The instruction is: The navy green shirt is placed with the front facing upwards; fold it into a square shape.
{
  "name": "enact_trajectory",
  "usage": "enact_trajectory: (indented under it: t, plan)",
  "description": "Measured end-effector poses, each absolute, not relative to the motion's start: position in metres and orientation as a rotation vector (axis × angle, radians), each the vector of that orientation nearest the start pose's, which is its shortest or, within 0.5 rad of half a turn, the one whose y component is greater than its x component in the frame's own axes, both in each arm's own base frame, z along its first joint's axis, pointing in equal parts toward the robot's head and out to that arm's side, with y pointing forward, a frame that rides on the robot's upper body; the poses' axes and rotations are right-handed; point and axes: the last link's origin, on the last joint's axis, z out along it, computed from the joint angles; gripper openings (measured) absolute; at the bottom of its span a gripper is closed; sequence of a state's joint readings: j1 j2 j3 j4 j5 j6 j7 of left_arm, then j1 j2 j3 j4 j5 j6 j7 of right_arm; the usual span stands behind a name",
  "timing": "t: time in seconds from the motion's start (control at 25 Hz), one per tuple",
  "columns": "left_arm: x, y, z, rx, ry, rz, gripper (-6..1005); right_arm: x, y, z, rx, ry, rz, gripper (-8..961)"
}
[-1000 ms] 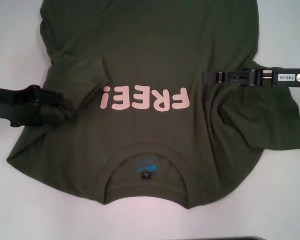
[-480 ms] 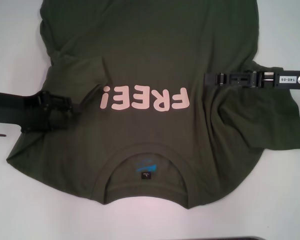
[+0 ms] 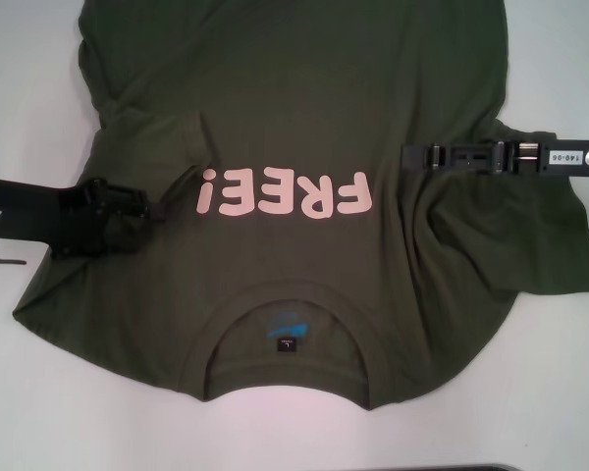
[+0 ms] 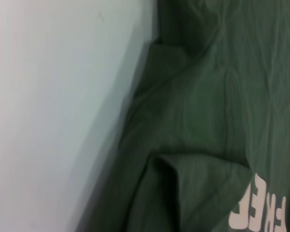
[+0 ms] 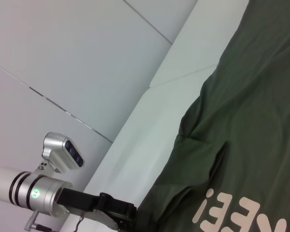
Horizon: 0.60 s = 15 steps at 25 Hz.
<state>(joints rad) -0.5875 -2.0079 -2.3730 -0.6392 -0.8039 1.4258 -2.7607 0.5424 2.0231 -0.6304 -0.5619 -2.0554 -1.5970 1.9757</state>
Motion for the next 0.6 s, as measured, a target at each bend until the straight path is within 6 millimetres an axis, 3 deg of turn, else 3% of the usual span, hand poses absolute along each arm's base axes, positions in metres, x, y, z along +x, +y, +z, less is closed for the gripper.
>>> enact_trajectory:
  t: [0.6]
  plan:
    - [-0.2967,0.3484,-0.0028,2.117,2.513,0.318,594,0.2788,0.3238,0.0078,-2.526,1.554,0.792,914]
